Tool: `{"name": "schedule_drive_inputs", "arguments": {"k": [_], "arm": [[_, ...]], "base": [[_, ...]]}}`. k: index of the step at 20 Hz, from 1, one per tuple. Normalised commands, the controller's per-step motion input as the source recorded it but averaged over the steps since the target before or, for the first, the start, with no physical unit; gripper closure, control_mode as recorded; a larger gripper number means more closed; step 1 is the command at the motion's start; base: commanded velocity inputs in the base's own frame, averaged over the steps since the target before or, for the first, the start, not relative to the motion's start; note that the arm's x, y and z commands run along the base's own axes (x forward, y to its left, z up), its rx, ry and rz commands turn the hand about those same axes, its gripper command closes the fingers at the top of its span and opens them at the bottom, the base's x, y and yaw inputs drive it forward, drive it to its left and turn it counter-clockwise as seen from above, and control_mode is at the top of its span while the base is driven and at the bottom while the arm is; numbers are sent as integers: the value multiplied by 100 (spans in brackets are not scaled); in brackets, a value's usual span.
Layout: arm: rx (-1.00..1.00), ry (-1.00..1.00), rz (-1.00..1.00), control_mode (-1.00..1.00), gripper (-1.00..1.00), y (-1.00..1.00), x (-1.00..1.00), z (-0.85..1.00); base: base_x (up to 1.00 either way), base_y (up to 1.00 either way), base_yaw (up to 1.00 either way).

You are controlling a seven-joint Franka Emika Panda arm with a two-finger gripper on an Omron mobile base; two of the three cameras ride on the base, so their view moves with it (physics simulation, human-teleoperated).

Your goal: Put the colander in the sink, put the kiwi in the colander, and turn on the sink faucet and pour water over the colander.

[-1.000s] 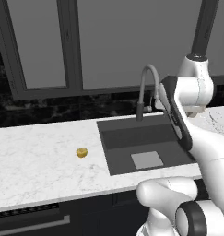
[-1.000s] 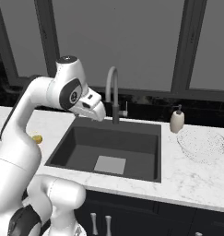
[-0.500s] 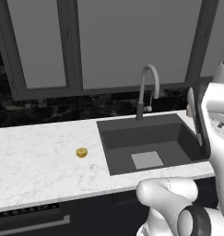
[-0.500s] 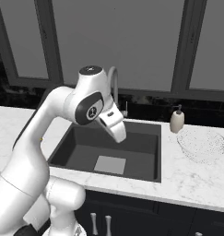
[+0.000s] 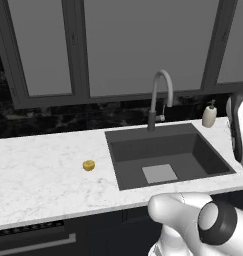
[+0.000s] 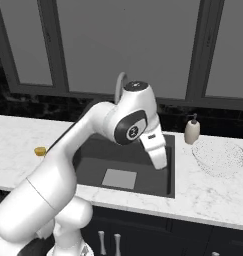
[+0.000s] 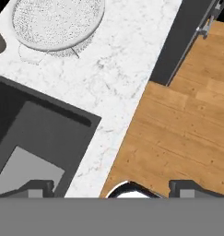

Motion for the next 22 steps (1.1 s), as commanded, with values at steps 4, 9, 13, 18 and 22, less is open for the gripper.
{"name": "schedule_drive_inputs", "arguments": {"k": [4, 9, 13, 18, 22], "arm": [[0, 1, -23, -100, -100, -96, -3, -22], [0, 0, -22, -100, -100, -89, 0, -27], [0, 0, -13, -100, -100, -62, 16, -20], [0, 0, -3, -100, -100, -34, 45, -14], [0, 0, -2, -100, -100, -32, 49, -16]], "base": [[0, 0, 0], [0, 0, 0], [0, 0, 0], [0, 0, 0], [0, 0, 0]]}}
